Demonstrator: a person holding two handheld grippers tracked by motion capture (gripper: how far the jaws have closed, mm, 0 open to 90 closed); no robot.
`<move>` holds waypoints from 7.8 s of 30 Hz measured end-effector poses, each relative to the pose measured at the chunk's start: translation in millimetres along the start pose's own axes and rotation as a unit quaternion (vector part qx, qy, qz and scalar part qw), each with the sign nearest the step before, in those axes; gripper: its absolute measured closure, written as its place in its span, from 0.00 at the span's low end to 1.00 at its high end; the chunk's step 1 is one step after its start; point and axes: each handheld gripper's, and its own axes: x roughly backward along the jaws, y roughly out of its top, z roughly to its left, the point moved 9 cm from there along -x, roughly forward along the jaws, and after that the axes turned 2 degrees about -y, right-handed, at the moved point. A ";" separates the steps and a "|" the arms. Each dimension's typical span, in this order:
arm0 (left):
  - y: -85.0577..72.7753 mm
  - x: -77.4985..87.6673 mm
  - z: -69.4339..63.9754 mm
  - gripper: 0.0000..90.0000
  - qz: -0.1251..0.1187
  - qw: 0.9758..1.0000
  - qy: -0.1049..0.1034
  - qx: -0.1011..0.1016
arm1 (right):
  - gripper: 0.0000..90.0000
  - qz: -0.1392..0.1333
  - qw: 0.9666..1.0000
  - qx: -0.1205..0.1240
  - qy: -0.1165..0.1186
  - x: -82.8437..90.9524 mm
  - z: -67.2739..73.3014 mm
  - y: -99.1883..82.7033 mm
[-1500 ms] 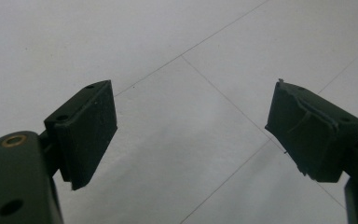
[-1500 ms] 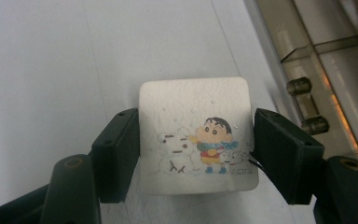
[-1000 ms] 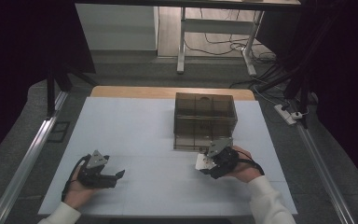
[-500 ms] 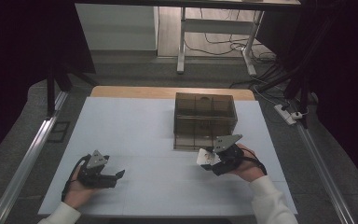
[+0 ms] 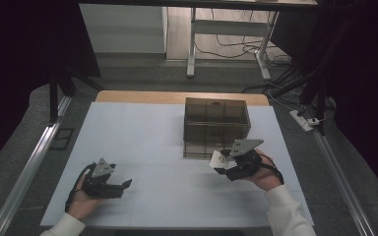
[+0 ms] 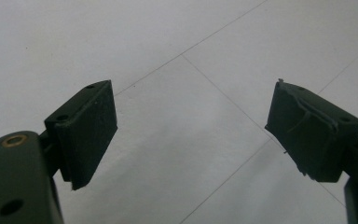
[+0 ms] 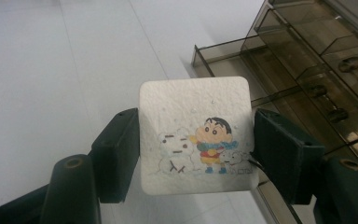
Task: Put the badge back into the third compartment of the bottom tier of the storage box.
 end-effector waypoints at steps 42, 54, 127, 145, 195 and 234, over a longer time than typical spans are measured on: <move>-1.1 -0.9 -0.3 0.18 0.005 1.000 0.001 -0.008 | 0.36 -0.022 0.996 -0.061 -0.060 13.7 -17.5 9.9; -1.6 -1.4 -0.7 0.18 0.007 1.000 0.001 -0.011 | 0.36 -0.024 0.995 -0.069 -0.075 14.9 -22.9 8.9; -4.6 -4.0 -1.5 0.19 0.023 0.999 0.008 -0.024 | 0.36 -0.009 0.993 -0.062 -0.101 1.7 -32.1 19.0; -3.8 -3.8 -2.4 0.19 0.018 1.000 0.007 -0.022 | 0.36 0.012 0.989 -0.090 -0.120 -7.4 -57.6 7.2; -3.4 -4.3 -1.2 0.19 0.019 1.000 0.006 -0.022 | 0.36 0.127 0.991 -0.008 -0.051 -6.0 -88.8 -48.0; -2.2 -3.0 -1.9 0.19 0.016 1.000 0.005 -0.019 | 0.36 0.070 0.994 -0.046 -0.072 8.8 -82.7 -45.3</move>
